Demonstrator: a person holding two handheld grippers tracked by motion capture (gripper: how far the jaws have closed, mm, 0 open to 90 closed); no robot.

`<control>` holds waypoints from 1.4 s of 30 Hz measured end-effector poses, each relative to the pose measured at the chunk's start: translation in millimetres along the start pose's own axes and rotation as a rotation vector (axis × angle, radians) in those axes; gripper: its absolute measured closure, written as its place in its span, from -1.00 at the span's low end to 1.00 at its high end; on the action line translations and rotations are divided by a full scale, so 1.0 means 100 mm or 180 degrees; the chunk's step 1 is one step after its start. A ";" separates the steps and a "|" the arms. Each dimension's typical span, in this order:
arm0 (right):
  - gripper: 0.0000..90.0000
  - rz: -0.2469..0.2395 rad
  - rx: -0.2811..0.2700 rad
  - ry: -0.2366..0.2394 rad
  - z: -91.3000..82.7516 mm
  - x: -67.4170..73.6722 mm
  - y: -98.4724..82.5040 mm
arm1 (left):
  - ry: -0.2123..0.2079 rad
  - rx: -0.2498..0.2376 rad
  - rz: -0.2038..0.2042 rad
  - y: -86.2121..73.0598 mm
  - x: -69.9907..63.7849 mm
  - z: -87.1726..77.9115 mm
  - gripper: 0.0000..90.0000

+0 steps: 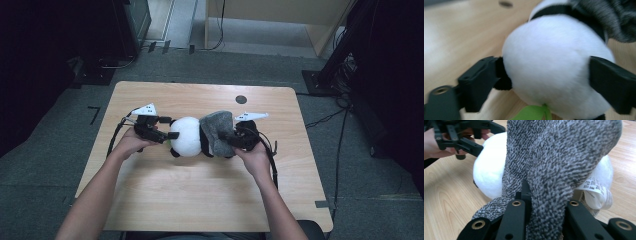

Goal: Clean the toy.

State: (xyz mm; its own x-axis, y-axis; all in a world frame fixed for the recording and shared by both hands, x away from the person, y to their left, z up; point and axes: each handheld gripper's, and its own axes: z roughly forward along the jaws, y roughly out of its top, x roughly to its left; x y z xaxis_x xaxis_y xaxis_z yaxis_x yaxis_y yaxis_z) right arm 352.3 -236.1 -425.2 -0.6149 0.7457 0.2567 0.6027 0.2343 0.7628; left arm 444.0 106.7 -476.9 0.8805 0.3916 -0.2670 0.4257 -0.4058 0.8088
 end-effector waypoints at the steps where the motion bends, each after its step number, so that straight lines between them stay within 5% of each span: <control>1: 0.76 -0.0005 0.0010 -0.0001 0.01 0.01 0.00 | -0.0023 0.0030 0.0022 0.01 0.00 0.02 -1.00; 3: 0.76 -0.0015 0.0004 -0.0012 0.01 0.01 -0.01 | -0.0030 -0.0069 0.0259 0.01 -0.01 0.02 -1.00; 8: 0.76 -0.0027 0.0058 0.0060 0.03 0.02 -0.02 | -0.0321 0.0147 0.0219 -0.09 -0.03 0.14 -1.00; 14: 0.76 -0.0084 0.0070 0.0059 0.05 0.03 -0.03 | -0.0416 0.0246 0.0292 -0.11 -0.09 0.21 -1.00; 19: 0.76 -0.0070 0.0041 0.0065 0.07 0.01 -0.04 | -0.0504 0.0264 0.0232 -0.12 -0.11 0.26 -1.00; 23: 0.76 -0.0111 0.0016 0.0015 0.09 0.02 -0.03 | -0.0433 0.0232 0.0226 -0.15 -0.18 0.25 -0.82; 27: 0.76 -0.0115 -0.0052 -0.0037 0.09 0.02 -0.03 | -0.0284 0.0158 0.0171 -0.18 -0.26 0.20 -0.41; 33: 0.76 -0.0062 -0.0199 -0.0167 0.00 0.02 0.02 | -0.0083 0.0227 -0.0257 -0.06 -0.38 0.14 0.03; 37: 0.76 -0.0027 -0.0256 -0.0132 -0.11 0.08 0.09 | -0.0011 -0.0060 -0.0425 0.03 -0.48 0.06 0.12; 40: 0.76 -0.0086 -0.0406 -0.0078 -0.21 0.19 0.15 | 0.0266 -0.0201 -0.0433 0.13 -0.62 0.02 0.12; 42: 0.76 -0.0155 -0.0482 -0.0016 -0.25 0.31 0.19 | 0.0330 -0.0327 -0.0531 0.17 -0.69 0.01 0.12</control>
State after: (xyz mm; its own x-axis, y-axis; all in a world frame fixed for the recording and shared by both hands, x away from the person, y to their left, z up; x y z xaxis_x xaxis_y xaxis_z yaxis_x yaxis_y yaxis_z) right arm 332.6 -224.2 -387.8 -0.6387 0.7390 0.2145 0.4884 0.1739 0.8551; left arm 390.9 72.3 -445.3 0.7712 0.5312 -0.3507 0.5357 -0.2441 0.8084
